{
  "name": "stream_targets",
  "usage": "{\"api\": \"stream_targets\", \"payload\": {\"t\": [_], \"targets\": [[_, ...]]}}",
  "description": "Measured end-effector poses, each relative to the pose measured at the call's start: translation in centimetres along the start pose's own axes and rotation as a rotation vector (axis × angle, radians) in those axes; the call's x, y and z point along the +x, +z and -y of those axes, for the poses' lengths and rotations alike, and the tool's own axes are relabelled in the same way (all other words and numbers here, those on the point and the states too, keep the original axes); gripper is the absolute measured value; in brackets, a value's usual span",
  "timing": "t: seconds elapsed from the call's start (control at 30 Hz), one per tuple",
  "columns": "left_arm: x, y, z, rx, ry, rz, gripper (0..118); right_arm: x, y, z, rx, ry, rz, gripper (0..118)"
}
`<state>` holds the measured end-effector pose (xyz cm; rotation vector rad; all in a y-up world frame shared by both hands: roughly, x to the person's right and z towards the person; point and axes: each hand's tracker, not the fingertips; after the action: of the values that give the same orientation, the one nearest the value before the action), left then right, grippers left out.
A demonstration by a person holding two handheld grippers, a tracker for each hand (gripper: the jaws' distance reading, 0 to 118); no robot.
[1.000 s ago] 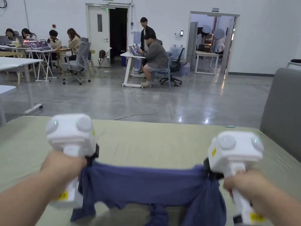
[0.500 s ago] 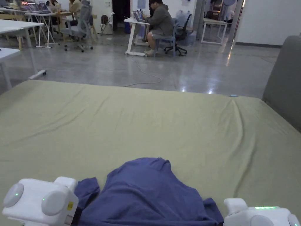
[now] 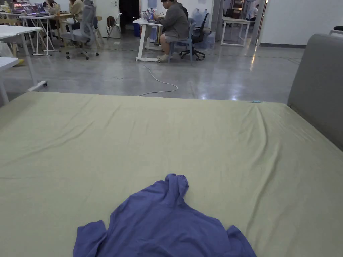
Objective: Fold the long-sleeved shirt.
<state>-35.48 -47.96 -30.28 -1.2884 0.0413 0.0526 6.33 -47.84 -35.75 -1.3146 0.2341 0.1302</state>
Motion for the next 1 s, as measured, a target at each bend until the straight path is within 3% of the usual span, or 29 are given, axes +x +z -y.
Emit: {"api": "stream_targets", "payload": {"t": [0.07, 0.1, 0.13, 0.17, 0.2, 0.23, 0.3, 0.4, 0.43, 0.47, 0.5, 0.53, 0.57, 0.63, 0.7, 0.77, 0.8, 0.87, 0.9, 1.0], "targets": [[0.0, 0.6, -0.3, -0.004, 0.016, -0.005, 12, 0.7, 0.5, -0.3, -0.013, -0.106, -0.038, 16], [-0.4, 1.7, -0.3, 0.031, 0.061, 0.011, 25, 1.2, 1.4, -0.5, -0.015, -0.136, -0.088, 26], [-0.6, 3.0, -0.2, 0.063, 0.094, 0.029, 62, 1.6, 2.8, -0.4, 0.001, -0.166, -0.137, 52], [-0.9, 4.6, -0.1, 0.097, 0.122, 0.048, 88, 1.9, 4.2, -0.4, 0.02, -0.192, -0.153, 78], [-1.2, 6.7, 0.7, 0.168, 0.143, 0.08, 103, 1.9, 6.5, 0.1, 0.076, -0.197, -0.112, 97], [-1.3, 8.3, 1.1, 0.229, 0.154, 0.106, 108, 1.7, 8.6, 0.6, 0.156, -0.173, -0.101, 104], [-1.0, 10.5, 2.2, 0.31, 0.166, 0.146, 108, 1.1, 12.5, 1.9, 0.278, -0.135, -0.123, 104], [0.5, 10.3, 4.1, 0.186, 0.131, 0.204, 107, 0.2, 14.0, 3.8, 0.284, -0.142, -0.141, 104], [1.1, 9.9, 4.8, 0.139, 0.132, 0.213, 87, -0.1, 13.7, 4.2, 0.266, -0.158, -0.151, 99], [1.8, 9.3, 5.7, 0.14, 0.135, 0.231, 41, -0.5, 13.1, 5.1, 0.253, -0.159, -0.164, 76], [2.6, 9.0, 6.0, 0.153, 0.128, 0.256, 0, -0.9, 12.7, 5.8, 0.251, -0.15, -0.175, 30], [3.4, 8.5, 6.1, 0.124, 0.101, 0.245, 0, -1.3, 12.3, 6.2, 0.247, -0.146, -0.176, 0], [4.1, 8.2, 5.8, 0.11, 0.082, 0.211, 0, -1.7, 11.3, 6.3, 0.211, -0.153, -0.157, 0], [4.5, 7.6, 3.7, 0.099, 0.089, 0.277, 0, -2.0, 10.1, 7.0, 0.19, -0.17, -0.164, 0], [4.5, 7.8, -0.8, 0.185, 0.12, 0.31, 0, -1.6, 10.0, 6.5, 0.191, -0.17, -0.183, 0], [5.0, 7.7, -7.0, 0.268, 0.088, 0.28, 14, -1.2, 9.7, 6.1, 0.19, -0.185, -0.189, 0], [5.4, 7.0, -10.5, 0.305, 0.053, 0.247, 14, -1.1, 9.4, 6.0, 0.191, -0.191, -0.186, 0], [6.2, 3.9, -17.4, 0.293, 0.049, 0.181, 103, -0.7, 9.6, 5.4, 0.19, -0.201, -0.183, 0], [6.4, 2.3, -20.3, 0.339, 0.083, 0.212, 118, -0.5, 9.3, 5.4, 0.188, -0.213, -0.188, 0], [6.9, -4.6, -27.8, 0.172, 0.057, 0.1, 118, 0.1, 8.9, 5.4, 0.169, -0.263, -0.211, 0]]}}
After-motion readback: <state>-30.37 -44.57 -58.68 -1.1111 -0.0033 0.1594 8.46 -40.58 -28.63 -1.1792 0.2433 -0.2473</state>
